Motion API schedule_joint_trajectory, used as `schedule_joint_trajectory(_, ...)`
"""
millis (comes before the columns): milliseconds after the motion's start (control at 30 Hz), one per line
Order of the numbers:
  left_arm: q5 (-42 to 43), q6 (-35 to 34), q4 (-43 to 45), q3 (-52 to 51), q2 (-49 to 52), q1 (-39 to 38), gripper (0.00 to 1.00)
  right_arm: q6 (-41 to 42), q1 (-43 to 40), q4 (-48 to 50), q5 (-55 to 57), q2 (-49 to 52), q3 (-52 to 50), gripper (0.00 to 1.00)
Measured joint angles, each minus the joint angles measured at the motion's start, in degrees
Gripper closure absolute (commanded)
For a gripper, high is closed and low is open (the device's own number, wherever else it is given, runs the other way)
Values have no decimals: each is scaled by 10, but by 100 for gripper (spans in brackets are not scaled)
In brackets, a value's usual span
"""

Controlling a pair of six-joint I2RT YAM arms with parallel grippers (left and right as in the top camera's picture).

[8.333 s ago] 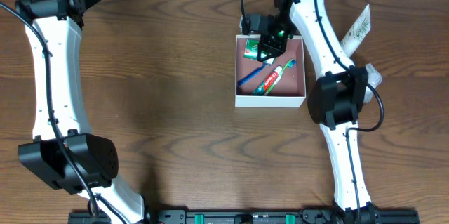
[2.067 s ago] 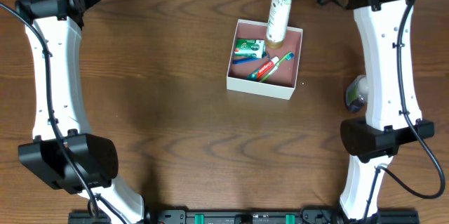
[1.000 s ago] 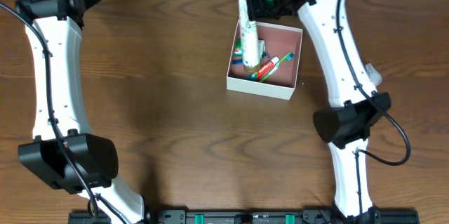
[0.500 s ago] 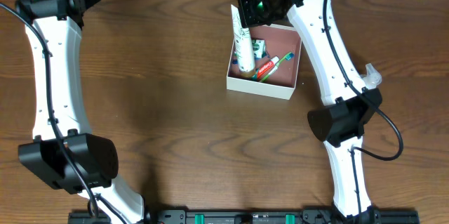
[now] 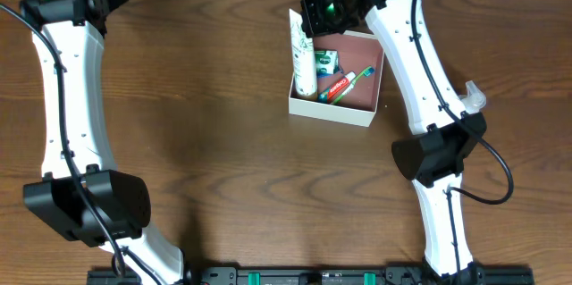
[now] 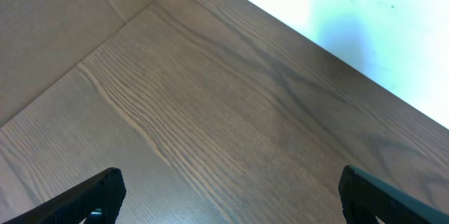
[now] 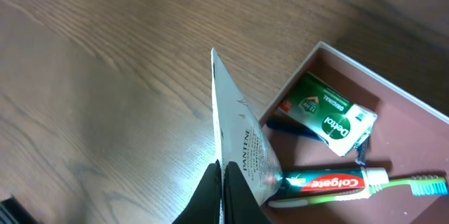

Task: Pack container
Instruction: 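Set the lotion tube along the box's left side and release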

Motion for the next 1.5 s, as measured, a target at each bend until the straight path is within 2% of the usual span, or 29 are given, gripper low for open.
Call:
schedule_joint_trajectory(233, 0, 0, 0, 0, 0, 0, 2, -37, 0, 2, -2, 0, -5, 99)
schedule_joint_trajectory(600, 0, 0, 0, 0, 0, 0, 2, -61, 0, 53, -21, -12, -90, 99)
schedule_joint_trajectory(900, 0, 0, 0, 0, 0, 0, 2, -69, 0, 52, -27, -16, -97, 99)
schedule_joint_trajectory(1333, 0, 0, 0, 0, 0, 0, 2, -78, 0, -40, -7, -28, -102, 91)
schedule_joint_trajectory(1500, 0, 0, 0, 0, 0, 0, 2, -78, -1, -47, 9, -36, -110, 81)
